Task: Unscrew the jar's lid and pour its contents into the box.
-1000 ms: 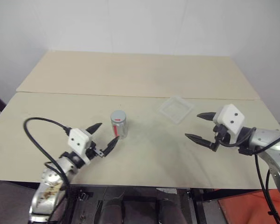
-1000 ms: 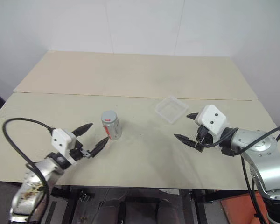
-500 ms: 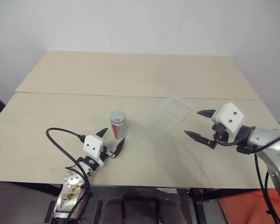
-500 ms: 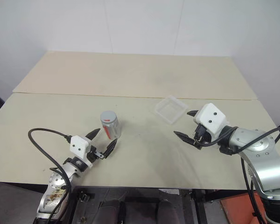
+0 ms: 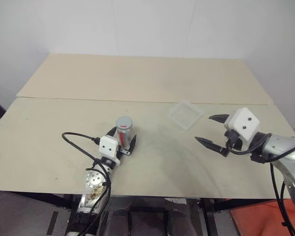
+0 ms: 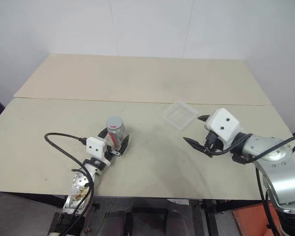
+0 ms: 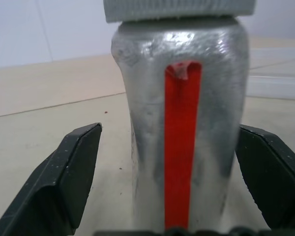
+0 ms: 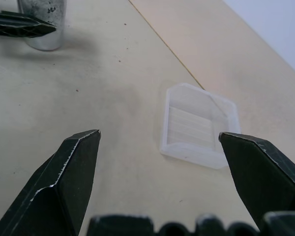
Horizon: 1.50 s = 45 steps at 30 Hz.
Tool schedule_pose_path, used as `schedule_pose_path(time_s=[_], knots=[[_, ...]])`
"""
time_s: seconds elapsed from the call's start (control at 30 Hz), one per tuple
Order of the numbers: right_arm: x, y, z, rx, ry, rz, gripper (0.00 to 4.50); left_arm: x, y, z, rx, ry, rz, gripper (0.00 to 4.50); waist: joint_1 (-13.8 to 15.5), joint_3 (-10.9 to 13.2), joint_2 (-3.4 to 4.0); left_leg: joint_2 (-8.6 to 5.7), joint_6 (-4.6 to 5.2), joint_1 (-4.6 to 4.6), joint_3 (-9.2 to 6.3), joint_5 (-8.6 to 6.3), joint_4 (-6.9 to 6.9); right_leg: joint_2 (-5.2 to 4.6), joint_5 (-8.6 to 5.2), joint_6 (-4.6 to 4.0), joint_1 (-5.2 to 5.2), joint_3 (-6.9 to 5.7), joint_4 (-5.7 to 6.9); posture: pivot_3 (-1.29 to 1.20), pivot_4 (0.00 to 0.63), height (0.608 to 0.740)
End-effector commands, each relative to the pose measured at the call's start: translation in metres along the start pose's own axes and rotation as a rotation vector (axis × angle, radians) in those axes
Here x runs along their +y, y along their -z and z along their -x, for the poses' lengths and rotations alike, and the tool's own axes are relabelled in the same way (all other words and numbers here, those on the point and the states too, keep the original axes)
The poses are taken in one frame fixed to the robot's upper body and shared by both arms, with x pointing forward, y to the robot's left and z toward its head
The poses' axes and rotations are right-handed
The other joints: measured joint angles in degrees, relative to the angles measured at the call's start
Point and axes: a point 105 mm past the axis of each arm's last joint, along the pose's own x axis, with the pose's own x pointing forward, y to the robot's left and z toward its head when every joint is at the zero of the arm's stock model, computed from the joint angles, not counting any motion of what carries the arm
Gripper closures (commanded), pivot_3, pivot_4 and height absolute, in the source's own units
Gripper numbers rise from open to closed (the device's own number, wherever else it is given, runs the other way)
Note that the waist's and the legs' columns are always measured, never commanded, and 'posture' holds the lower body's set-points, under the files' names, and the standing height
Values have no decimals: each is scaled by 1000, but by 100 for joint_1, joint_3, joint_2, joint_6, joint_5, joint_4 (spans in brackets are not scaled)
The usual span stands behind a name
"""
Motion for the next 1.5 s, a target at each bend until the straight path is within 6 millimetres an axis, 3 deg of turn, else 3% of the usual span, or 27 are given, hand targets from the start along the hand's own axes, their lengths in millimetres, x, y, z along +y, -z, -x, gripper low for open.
schedule_pose_path(time_s=[0.03, 0.13, 0.17, 0.43, 0.7, 0.83, 0.97, 1.17, 1.5], knots=[[-6, -10, 6, -20, 40, 46, 0, -1, -12, -5, -70, -1, -16, 15, -7, 0, 0, 0, 0, 0, 0, 0, 0, 0, 0, 0, -1, 0, 0, 0, 150, 740], [-6, -10, 6, -24, 42, 50, 0, -3, -11, -5, -73, 6, 4, 15, -2, 0, 0, 0, 0, 0, 0, 0, 0, 0, 0, 0, -1, 0, 0, 0, 150, 740], [-6, -10, 6, -23, 42, 49, 0, -3, -11, -4, -76, 4, 5, 197, -2, 0, 0, 0, 0, 0, 0, 0, 0, 0, 0, 0, -1, 0, 0, 0, 150, 740], [-7, -7, 6, -18, 46, 53, 0, -5, -12, -6, -90, 0, 8, 2377, -1, 0, 0, 0, 0, -1, 0, 0, 0, 0, 0, 1, 0, 0, 0, 0, 150, 740], [-6, -11, -1, -49, 38, 52, 0, -1, -20, 0, -94, 15, 0, 2377, -12, 0, 0, 0, 0, 0, 0, 0, 0, 0, 0, 1, -2, 0, 0, 0, 150, 740], [-1, -22, -10, -137, 30, -21, 0, 2, -34, 4, -106, 71, 29, 2377, -31, 0, 0, 2, 0, 0, 0, 0, 0, 1, 0, 1, -2, 0, 1, 0, 150, 740], [13, -39, -27, -249, 18, -101, 0, 0, -51, 5, -120, 189, 37, 2377, -48, -1, 2, 3, 0, -1, -1, 0, -1, 1, 0, 1, -3, -1, 3, 0, 150, 740], [29, -51, -44, -311, 19, -157, 0, 2, -57, 5, -87, 265, 16, 2377, -44, -1, 2, 1, 0, -2, -2, 0, 0, 0, 0, 1, -3, -3, 4, 0, 150, 740], [34, -65, -38, -365, 29, -232, 0, -6, -58, -7, -79, 277, 53, 2377, -33, -1, 2, 1, 0, -3, -3, 0, 0, -1, 1, 1, -2, -6, 3, 0, 150, 740]])
